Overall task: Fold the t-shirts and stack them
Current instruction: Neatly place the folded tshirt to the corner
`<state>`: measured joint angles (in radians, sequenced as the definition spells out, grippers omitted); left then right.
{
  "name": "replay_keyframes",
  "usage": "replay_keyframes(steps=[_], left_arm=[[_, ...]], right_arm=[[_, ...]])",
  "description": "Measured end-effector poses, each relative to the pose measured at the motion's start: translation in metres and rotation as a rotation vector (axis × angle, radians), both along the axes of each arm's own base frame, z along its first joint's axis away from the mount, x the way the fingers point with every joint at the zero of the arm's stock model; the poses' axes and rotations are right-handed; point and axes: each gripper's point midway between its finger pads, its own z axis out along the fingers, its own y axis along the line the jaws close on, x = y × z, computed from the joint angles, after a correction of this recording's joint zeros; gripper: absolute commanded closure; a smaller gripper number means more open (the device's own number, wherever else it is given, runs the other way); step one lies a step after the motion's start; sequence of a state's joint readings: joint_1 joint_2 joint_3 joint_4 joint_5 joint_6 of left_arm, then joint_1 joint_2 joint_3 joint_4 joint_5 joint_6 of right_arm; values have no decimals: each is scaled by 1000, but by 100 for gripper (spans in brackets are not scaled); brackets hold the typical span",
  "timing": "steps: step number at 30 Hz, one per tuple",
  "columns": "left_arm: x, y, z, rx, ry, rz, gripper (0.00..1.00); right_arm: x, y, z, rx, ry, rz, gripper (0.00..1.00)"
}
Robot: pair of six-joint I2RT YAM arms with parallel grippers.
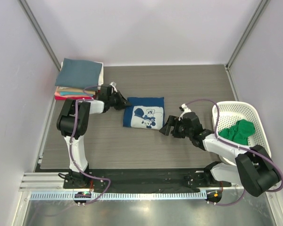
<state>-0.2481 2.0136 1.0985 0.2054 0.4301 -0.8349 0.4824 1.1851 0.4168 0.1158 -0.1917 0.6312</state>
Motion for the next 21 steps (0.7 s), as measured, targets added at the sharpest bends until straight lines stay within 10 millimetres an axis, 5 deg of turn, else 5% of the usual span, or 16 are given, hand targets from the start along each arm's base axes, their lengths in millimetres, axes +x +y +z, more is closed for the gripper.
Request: replay_keyframes(steps=[10, 21], left_arm=[[12, -6, 26, 16, -31, -94, 100], [49, 49, 137, 118, -216, -85, 100]], right_arm=[[-5, -10, 15, 89, -90, -26, 15], [-8, -30, 27, 219, -168, -89, 15]])
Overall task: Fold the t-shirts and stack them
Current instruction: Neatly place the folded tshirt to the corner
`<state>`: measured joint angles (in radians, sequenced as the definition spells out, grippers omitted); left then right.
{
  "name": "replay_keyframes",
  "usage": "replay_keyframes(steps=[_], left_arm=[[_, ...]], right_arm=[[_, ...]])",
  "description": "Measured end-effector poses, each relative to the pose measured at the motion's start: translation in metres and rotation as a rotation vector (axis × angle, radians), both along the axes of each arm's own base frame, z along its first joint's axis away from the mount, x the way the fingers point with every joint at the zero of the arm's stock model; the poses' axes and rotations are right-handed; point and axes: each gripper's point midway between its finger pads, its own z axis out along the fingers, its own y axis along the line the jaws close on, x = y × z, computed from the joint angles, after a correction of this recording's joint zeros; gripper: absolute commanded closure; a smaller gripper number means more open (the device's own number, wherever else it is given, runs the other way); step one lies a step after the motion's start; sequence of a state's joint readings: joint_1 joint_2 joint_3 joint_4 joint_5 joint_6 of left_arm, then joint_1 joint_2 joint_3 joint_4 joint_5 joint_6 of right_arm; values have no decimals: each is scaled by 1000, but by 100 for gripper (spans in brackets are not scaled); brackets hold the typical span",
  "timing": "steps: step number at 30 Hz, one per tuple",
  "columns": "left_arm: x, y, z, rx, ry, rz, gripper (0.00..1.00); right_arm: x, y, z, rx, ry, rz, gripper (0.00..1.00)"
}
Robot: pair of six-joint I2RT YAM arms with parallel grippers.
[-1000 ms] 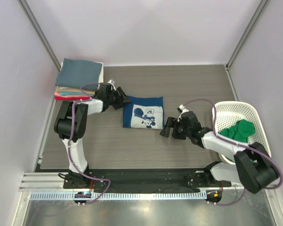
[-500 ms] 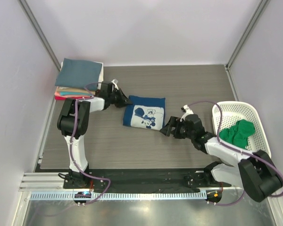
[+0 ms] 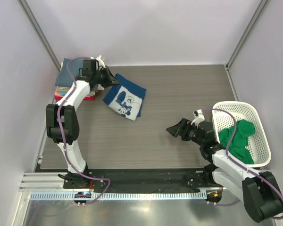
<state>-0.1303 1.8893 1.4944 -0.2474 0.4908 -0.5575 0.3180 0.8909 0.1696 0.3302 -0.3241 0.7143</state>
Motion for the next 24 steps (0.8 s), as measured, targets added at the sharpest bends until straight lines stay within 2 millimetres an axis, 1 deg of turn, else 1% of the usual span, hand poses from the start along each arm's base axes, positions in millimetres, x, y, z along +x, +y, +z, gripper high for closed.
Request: replay_keyframes(steps=[2, 7, 12, 15, 20, 24], left_arm=[[5, 9, 16, 23, -20, 3, 100], [12, 27, 51, 84, -61, 2, 100], [6, 43, 74, 140, -81, 6, 100], [3, 56, 94, 160, -99, 21, 100], [7, 88, 137, 185, -167, 72, 100], [8, 112, 181, 194, -248, 120, 100]], right_arm=[[0, 1, 1, 7, -1, 8, 15], [1, 3, 1, 25, 1, 24, 15], [2, 3, -2, 36, 21, 25, 15], [1, 4, -4, 41, 32, 29, 15], [2, 4, -4, 50, 35, 35, 15], [2, 5, -6, 53, 40, 41, 15]])
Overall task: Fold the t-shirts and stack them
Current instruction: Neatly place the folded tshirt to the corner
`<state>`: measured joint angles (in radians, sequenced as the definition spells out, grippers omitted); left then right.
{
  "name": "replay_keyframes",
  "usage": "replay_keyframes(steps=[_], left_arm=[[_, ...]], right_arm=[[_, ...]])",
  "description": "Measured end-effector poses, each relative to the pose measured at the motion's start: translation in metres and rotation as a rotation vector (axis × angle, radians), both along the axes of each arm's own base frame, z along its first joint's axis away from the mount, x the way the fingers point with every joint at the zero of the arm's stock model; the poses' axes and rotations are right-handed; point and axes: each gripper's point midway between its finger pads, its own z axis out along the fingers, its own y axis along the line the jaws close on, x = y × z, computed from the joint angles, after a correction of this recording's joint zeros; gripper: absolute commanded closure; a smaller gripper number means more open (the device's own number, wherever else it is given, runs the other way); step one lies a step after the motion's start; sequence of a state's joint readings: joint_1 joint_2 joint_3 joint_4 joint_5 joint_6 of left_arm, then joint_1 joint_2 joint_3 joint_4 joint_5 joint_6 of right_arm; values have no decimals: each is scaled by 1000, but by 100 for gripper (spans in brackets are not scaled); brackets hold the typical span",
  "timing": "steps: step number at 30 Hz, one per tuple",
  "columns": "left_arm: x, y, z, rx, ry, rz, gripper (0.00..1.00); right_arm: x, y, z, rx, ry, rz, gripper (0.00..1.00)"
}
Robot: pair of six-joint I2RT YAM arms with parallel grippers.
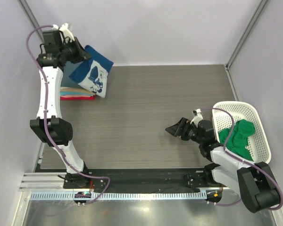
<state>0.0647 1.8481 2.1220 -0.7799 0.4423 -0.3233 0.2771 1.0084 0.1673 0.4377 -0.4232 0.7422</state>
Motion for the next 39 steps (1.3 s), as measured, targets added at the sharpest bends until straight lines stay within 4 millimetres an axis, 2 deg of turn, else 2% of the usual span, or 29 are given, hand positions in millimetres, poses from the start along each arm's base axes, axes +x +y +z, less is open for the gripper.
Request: replay_keyframes(steps=[3, 7, 9, 11, 18, 27, 32, 39], left_arm=[[0, 10, 32, 11, -78, 7, 100], [5, 22, 54, 7, -132, 13, 100], [10, 27, 55, 1, -140, 14, 100], [15, 34, 48, -3, -126, 22, 100], [39, 65, 0, -34, -28, 51, 100], [68, 127, -40, -94, 23, 147, 100], [83, 142, -57, -102, 23, 178, 100], [119, 164, -89, -96, -15, 234, 100]], right_arm=[[0, 1, -1, 4, 5, 5, 15], [0, 1, 0, 8, 2, 6, 15], [1, 1, 1, 11, 0, 7, 15], [1, 1, 2, 14, -1, 8, 15], [1, 1, 3, 26, -2, 8, 15], [2, 2, 1, 34, 6, 12, 15], [2, 2, -2, 38, 19, 14, 15], [3, 1, -6, 43, 38, 15, 15]])
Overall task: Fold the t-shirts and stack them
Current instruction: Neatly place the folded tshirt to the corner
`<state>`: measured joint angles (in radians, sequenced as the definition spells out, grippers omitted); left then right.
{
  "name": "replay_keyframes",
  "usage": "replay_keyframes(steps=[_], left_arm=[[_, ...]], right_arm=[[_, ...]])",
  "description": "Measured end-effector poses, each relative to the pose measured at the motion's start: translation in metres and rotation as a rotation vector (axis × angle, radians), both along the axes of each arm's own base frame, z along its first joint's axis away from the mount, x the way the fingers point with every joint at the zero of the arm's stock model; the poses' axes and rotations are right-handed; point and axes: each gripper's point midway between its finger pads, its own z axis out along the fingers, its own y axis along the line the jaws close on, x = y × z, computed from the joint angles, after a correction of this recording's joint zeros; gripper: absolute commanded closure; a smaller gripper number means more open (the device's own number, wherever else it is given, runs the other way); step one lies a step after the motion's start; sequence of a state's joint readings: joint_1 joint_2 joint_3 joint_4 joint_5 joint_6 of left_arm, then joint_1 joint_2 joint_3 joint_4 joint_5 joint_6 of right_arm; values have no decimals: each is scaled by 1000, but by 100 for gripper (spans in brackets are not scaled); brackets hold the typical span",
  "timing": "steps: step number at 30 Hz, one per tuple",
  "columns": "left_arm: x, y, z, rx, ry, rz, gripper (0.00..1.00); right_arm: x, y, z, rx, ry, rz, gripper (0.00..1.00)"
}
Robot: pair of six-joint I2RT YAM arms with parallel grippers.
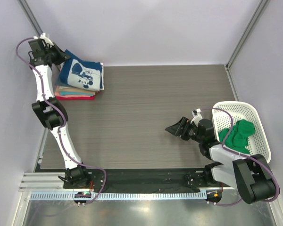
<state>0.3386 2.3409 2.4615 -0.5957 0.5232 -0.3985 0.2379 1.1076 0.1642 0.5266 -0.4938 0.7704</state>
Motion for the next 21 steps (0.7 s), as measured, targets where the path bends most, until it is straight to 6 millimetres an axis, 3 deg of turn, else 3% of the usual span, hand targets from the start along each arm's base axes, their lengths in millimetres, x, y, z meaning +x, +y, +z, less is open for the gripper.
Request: replay_keyframes(steps=[8, 20, 21], left_arm=[[30, 31, -36, 11, -17, 77, 100], [36, 55, -44, 81, -20, 168, 96], [35, 60, -47, 101, -11, 186, 83]], right_arm=[[3, -4, -5, 14, 28, -14, 15], [3, -5, -9, 29, 54, -13, 15], [3, -5, -9, 29, 55, -13, 15]])
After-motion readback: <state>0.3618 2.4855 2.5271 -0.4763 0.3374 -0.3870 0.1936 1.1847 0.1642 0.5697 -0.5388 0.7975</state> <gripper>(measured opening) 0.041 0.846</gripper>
